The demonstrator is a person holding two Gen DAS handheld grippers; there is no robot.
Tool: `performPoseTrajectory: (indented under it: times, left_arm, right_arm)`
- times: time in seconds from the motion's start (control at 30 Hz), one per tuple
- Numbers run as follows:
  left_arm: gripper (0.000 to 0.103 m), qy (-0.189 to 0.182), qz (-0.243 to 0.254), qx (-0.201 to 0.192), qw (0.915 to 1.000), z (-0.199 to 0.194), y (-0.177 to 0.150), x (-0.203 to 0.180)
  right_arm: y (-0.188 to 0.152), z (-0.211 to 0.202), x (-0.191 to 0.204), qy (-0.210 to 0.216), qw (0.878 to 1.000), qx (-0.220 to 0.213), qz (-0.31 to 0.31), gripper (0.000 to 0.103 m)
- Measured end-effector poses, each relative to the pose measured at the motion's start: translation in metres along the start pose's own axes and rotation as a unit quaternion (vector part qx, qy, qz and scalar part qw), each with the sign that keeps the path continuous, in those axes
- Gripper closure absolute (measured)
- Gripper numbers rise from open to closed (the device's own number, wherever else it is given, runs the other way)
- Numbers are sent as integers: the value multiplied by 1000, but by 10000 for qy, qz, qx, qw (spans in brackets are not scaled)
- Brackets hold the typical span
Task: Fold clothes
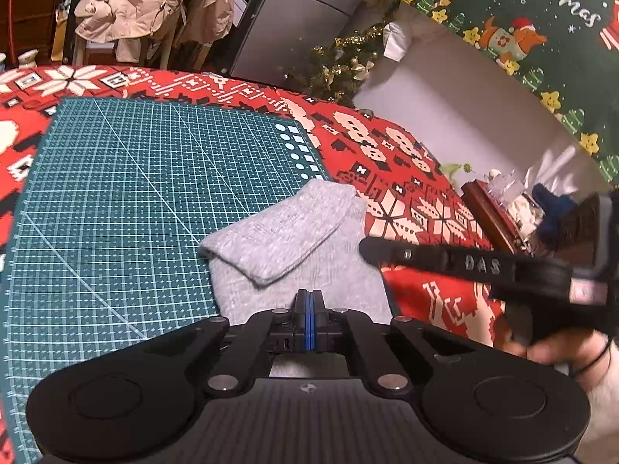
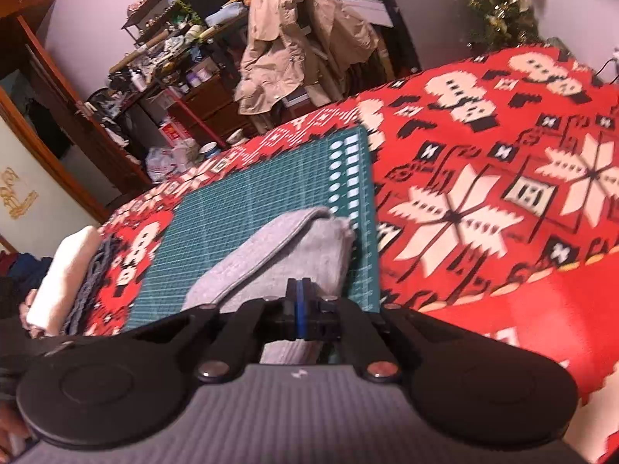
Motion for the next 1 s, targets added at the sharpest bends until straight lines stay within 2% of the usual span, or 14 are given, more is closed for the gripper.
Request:
performPoseTrajectory:
  times: [0.1, 0.17, 0.23, 0.37, 0.47, 0.53, 0.6, 0.63, 0.77, 0.83, 1.0]
  left_arm:
    - [101, 42, 112, -17, 9999, -5, -1, -3]
    - [101, 50, 152, -22, 9999, -6, -2, -4]
    - [101, 54, 194, -18, 9998, -5, -2, -6]
    - [100, 101, 210, 30, 9997, 0, -3, -6]
    - [100, 171, 261, 33, 9995, 0, -4, -5]
    - [100, 208, 298, 26, 9993, 0, -6, -5]
    - [100, 232, 312, 18, 9992, -2, -7, -5]
    - [100, 214, 302, 2, 9993, -4, -7, -6]
    - [99, 153, 228, -171, 9995, -17, -8, -8]
    - [99, 48, 187, -270, 9994, -23, -8, -10]
    - [99, 23, 204, -182, 9996, -19, -12, -10]
  right_arm:
    - [9, -4, -12, -338, 9993, -75, 172, 100]
    - [15, -8, -16, -116, 9992, -176, 335, 100]
    - [22, -10, -11, -4, 9994, -244, 234, 100]
    - [32, 6, -1, 213, 9997, -43, 106, 100]
    - [34, 26, -10, -24, 9996, 159, 245, 103]
    - [37, 27, -18, 81, 9991, 48, 423, 103]
    - [39, 22, -24, -37, 9986, -46, 517, 103]
    - [39, 18, -26, -123, 9985, -74, 529, 100]
    - [33, -3, -22, 54, 9987, -150, 493, 96]
    - [25, -14, -7, 217, 9992, -129, 318, 96]
    - [-9, -19, 33, 646, 9976, 203, 119, 95]
Point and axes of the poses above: each gripper's, at about its wrist camera, not at the fingertips, and z roughly the way its jaws point, x to its left, y to its top, the point moved 6 cm from there along z, roughly the way its jaws point, and after that the axes turned 13 degrees about x, right-handed, at the moved point
